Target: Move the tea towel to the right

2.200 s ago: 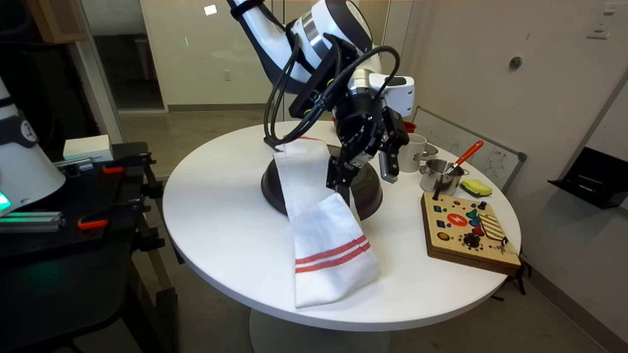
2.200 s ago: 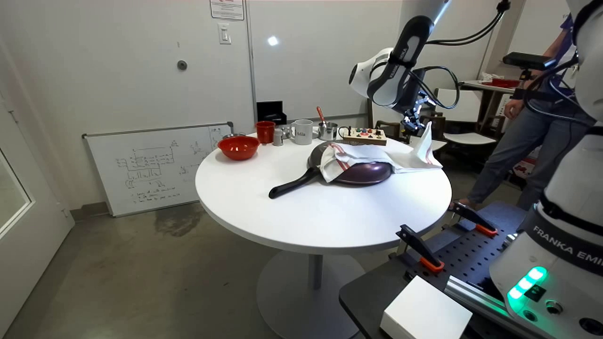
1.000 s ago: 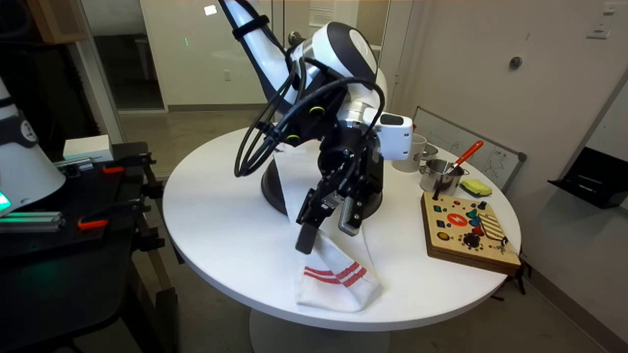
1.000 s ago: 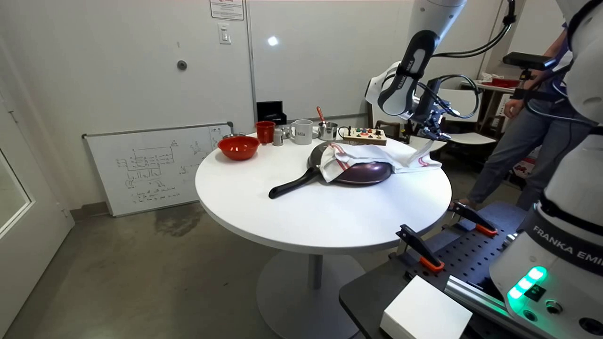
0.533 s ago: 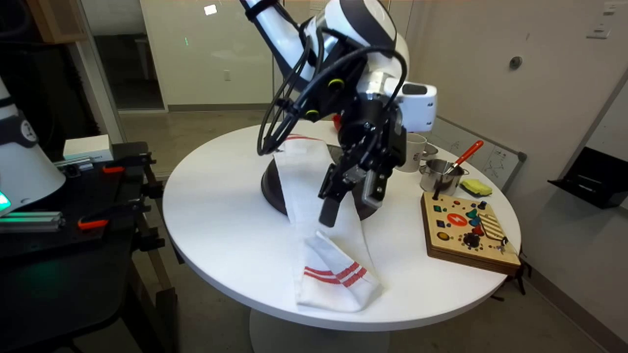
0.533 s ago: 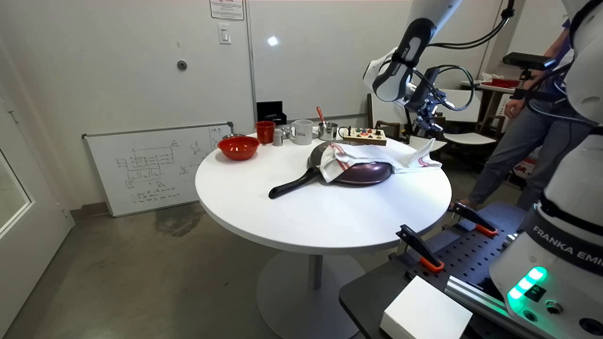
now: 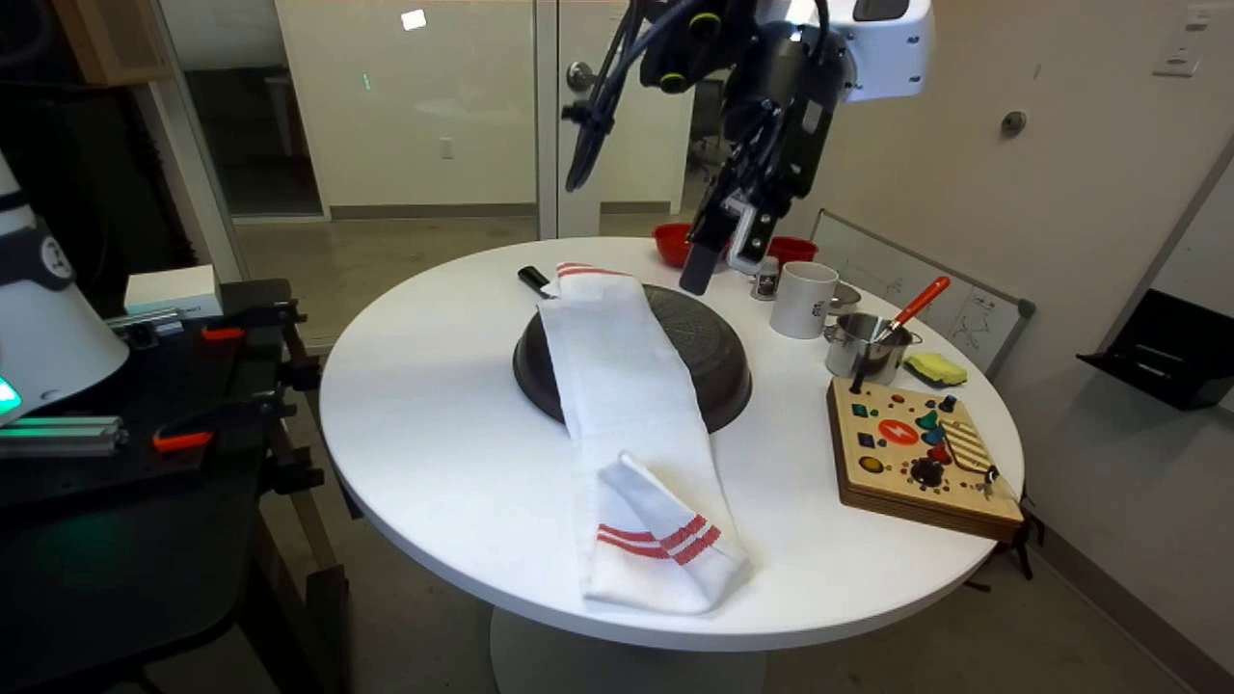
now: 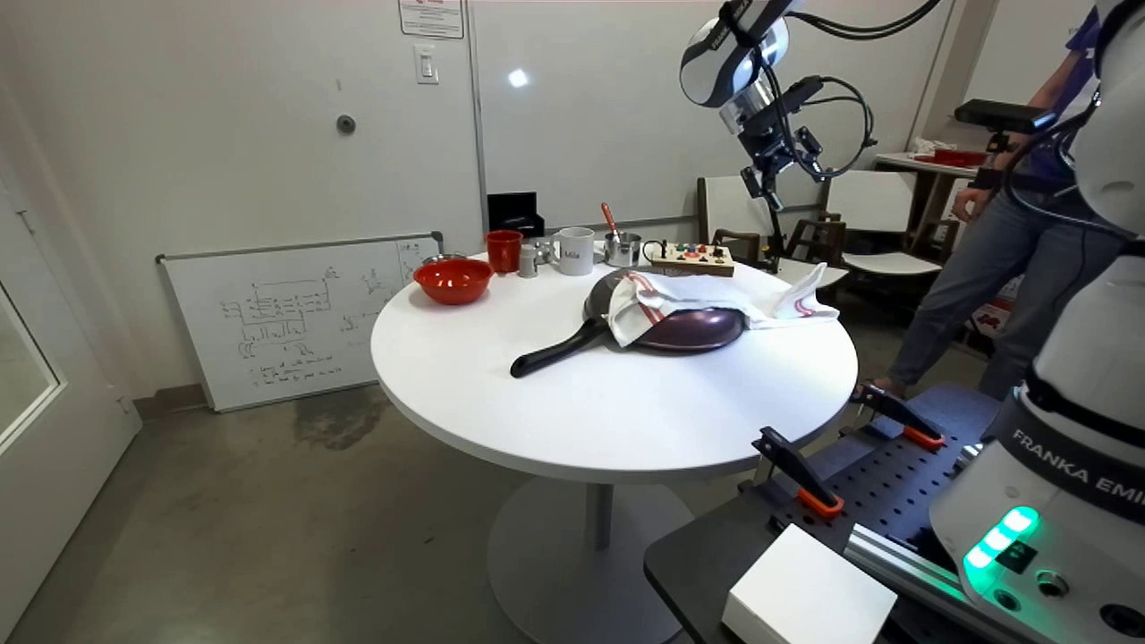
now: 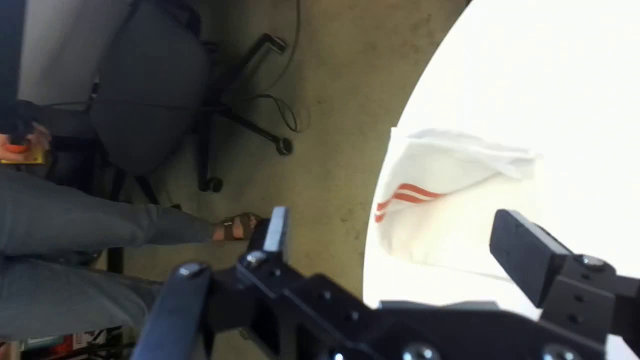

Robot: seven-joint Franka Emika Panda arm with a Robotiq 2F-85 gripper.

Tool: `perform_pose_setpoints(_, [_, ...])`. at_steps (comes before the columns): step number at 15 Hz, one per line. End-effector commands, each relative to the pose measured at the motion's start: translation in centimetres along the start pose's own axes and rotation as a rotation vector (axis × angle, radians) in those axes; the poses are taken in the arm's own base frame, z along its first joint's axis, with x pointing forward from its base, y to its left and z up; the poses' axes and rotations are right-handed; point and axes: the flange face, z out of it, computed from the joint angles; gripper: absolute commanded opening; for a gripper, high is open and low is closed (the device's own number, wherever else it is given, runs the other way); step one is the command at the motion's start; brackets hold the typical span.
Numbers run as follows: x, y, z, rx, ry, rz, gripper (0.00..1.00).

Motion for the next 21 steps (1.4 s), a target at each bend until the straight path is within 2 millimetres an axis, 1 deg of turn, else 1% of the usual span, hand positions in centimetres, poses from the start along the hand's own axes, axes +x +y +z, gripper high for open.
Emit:
perform_pose_setpoints(1, [0.7, -2.3, -0.1, 0.14, 0.142, 0.016, 1.0])
perform_pose_setpoints(3, [0.8, -4.3, -0.4, 0.144, 0.278, -0.013, 1.0])
perform_pose_setpoints(5, [0.4, -6.4, -0.4, 0.145, 0.402, -0.026, 1.0])
perform_pose_setpoints(7, [-0.2, -7.5, 1.2, 0.189, 0.432, -0.004, 1.0])
perform_pose_setpoints(10, [-1.2, -8.4, 3.5, 0.27, 0.394, 0.047, 1.0])
perform_pose_setpoints(12, [-2.0, -8.2, 4.8, 0.332, 0.377, 0.089, 1.0])
perform_pose_setpoints(14, [-2.6, -7.9, 5.6, 0.43, 0.457, 0.119, 1.0])
perform_pose_setpoints(16, [-3.1, -7.9, 6.3, 0.471, 0.522, 0.137, 1.0])
perform_pose_setpoints(17, [-3.4, -7.9, 6.8, 0.484, 0.532, 0.143, 0.75])
perform_pose_setpoints(18, [-3.6, -8.0, 7.4, 0.49, 0.526, 0.145, 0.74])
perform_pose_setpoints(19, [-3.9, -8.2, 7.8, 0.496, 0.525, 0.141, 0.68])
perform_pose_setpoints(20, [-4.1, -8.4, 8.3, 0.501, 0.521, 0.139, 0.59])
perform_pose_setpoints(21, [-4.3, -8.6, 8.7, 0.502, 0.523, 0.144, 0.53])
